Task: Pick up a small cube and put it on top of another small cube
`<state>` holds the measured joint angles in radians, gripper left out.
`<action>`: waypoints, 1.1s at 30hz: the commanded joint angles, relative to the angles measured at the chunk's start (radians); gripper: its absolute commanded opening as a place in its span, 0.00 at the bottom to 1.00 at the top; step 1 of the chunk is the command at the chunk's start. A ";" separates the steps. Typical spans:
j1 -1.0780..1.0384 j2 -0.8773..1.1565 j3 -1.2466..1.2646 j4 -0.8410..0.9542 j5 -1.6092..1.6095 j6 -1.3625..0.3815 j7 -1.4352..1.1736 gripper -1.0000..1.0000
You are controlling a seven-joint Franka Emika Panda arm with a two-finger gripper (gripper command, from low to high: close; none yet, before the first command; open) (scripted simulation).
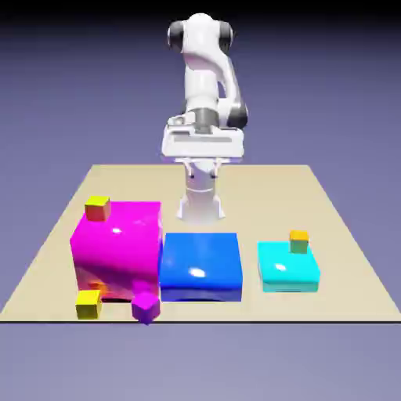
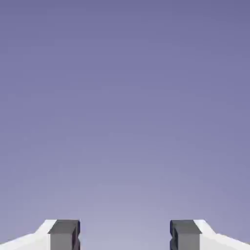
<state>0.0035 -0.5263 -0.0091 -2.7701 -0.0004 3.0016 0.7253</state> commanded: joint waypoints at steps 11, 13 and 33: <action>-0.078 0.399 -0.083 0.364 -0.004 -0.323 -0.143 0.50; -0.092 0.471 -0.098 0.430 -0.004 -0.382 -0.170 0.50; -0.233 1.196 -0.249 1.092 -0.011 -0.969 -0.430 0.50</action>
<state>-0.2294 0.6697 -0.2583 -1.6783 -0.0114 2.0330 0.2949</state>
